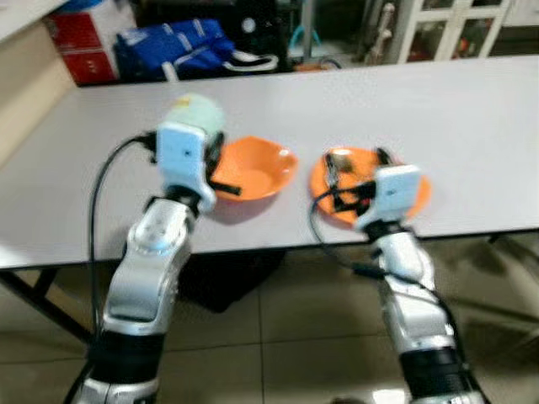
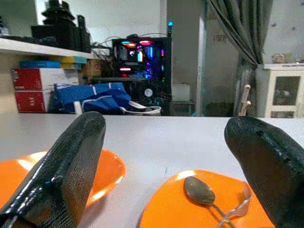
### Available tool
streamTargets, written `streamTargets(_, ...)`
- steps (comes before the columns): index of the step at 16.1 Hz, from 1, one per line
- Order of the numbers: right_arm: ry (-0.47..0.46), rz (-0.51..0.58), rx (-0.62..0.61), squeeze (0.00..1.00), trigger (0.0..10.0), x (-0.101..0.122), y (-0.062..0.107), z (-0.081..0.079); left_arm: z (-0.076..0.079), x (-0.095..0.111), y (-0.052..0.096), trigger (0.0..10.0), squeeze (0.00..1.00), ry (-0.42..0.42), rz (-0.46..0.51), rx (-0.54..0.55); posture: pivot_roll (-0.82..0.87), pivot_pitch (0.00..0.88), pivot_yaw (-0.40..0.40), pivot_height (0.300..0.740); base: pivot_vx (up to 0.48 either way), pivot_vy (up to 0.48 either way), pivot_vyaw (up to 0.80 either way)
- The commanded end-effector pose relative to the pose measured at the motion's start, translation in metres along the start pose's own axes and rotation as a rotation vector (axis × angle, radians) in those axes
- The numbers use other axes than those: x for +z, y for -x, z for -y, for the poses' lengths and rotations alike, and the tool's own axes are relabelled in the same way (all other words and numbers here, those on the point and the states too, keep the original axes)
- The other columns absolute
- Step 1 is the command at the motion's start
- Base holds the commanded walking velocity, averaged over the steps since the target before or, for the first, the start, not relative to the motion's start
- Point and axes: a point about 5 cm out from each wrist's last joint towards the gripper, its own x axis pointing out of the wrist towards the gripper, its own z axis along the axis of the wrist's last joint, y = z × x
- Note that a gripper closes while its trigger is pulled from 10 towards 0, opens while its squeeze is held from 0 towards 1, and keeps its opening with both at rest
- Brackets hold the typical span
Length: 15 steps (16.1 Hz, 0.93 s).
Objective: Setting the table
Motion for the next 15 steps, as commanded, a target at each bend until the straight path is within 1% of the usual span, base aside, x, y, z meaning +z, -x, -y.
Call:
streamTargets(1, 0.013, 0.003, 0.0, 0.0, 10.0, 0.001, -0.0004, 0.0015, -0.0024, 0.0007, -0.0012, 0.0, 0.0, -0.005, -0.001, 0.02, -0.15, 0.0, 0.114, 0.74, 0.296, -0.371, 0.0)
streamTargets(8, 0.008, -0.01, 0.01, 0.0, 10.0, -0.0021, 0.0033, -0.0013, -0.0074, -0.0012, -0.0023, 0.0, 0.0, -0.006, -0.01, 0.042, -0.16, 0.0, 0.119, 0.74, 0.346, -0.327, 0.0)
streamTargets(14, 0.005, -0.016, 0.013, 0.0, 10.0, -0.0033, 0.005, -0.0027, -0.0081, -0.0014, -0.0035, 0.0, 0.0, -0.015, -0.013, 0.04, -0.16, 0.0, 0.121, 0.74, 0.376, -0.292, 0.0)
streamTargets(15, 0.004, -0.018, 0.014, 0.0, 10.0, -0.0035, 0.0052, -0.0031, -0.0064, -0.0028, -0.004, 0.0, 0.0, -0.032, -0.027, 0.02, -0.16, 0.0, 0.12, 0.74, 0.371, -0.296, 0.0)
